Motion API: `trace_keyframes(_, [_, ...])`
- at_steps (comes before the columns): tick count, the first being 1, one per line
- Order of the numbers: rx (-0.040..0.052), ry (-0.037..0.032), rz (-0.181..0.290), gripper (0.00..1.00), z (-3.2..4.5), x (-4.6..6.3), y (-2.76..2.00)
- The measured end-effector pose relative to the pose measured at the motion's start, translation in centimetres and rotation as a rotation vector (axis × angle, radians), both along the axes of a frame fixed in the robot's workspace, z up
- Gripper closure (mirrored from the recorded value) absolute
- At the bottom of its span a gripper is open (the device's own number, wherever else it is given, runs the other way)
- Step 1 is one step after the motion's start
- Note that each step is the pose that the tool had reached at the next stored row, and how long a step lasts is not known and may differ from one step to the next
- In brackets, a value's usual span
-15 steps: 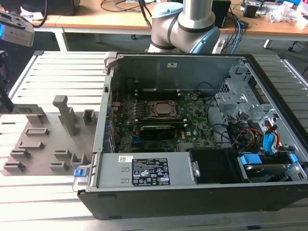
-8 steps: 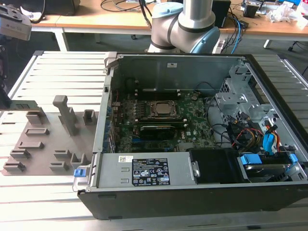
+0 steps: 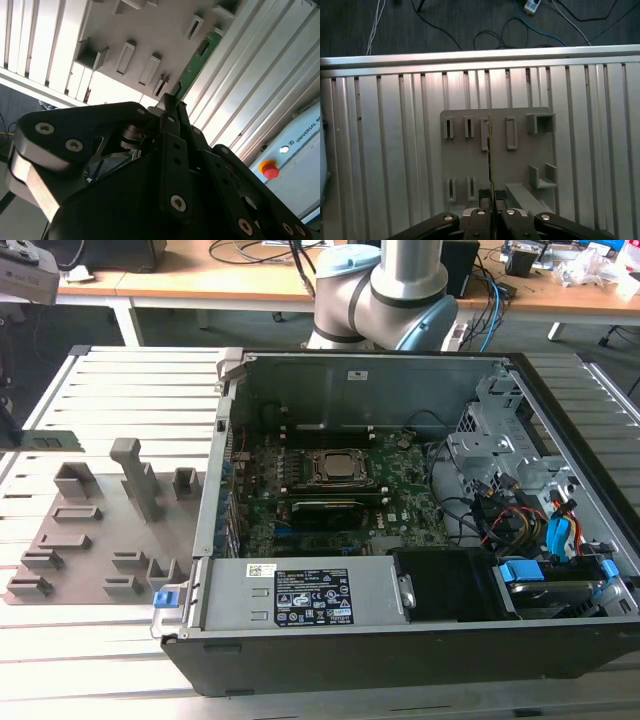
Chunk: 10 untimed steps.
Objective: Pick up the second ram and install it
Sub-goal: 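Pick up the second ram and move it above second insertion slot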
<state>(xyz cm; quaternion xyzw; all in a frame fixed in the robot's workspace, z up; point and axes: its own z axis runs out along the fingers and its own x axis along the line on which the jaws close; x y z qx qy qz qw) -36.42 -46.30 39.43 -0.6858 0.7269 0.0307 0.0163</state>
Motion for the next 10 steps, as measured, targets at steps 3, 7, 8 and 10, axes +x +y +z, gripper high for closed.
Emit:
trace_keyframes(3, [0.0006, 0.0006, 0.013, 0.86, 0.4, 0.1, 0.16])
trace_keyframes(7, [-0.0004, 0.0033, 0.013, 0.86, 0.54, 0.5, 1.44])
trace_keyframes(8, [-0.0009, 0.0035, 0.013, 0.86, 0.55, 0.5, 1.53])
trace_keyframes(10, [-0.0011, 0.0035, 0.013, 0.86, 0.55, 0.5, 1.55])
